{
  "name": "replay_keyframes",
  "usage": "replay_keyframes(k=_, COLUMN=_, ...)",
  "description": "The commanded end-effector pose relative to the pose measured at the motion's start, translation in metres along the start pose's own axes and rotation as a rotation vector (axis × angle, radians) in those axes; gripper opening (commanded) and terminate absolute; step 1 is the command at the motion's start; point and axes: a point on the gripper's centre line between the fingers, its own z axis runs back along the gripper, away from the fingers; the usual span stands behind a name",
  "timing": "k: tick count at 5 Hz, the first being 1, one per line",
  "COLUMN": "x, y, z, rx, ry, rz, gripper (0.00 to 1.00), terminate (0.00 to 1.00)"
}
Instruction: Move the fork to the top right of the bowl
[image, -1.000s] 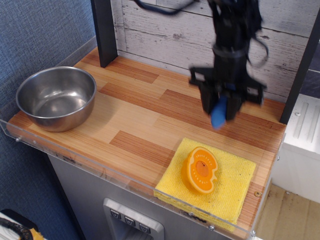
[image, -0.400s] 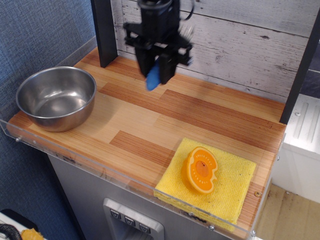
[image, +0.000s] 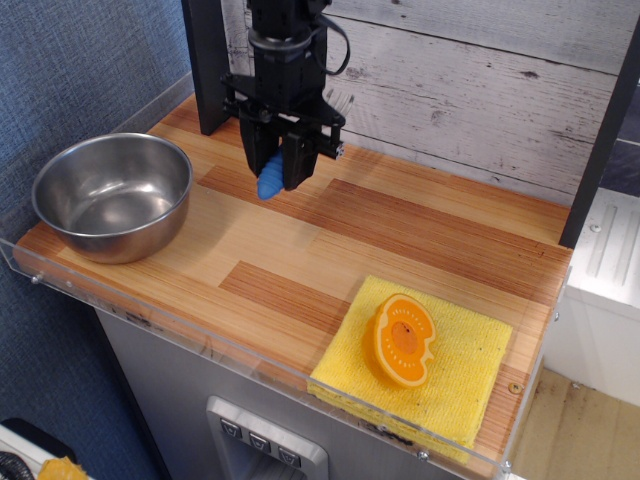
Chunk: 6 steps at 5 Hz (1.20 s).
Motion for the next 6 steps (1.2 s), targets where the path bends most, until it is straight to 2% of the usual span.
replay_keyframes(k=1, x=-0.003, y=0.016, z=-0.004, rx=0.021, ry=-0.058, rz=0.089, gripper=0.0, terminate=0.0)
replay_keyframes(k=4, x=-0.005, y=0.023, z=-0.03, rx=-0.019, ry=-0.056, rz=0.058, gripper=0.0, terminate=0.0)
replay_keyframes(k=6, x=-0.003, y=0.023, z=-0.048, rx=-0.03, ry=-0.008, rz=0.024, gripper=0.0, terminate=0.0)
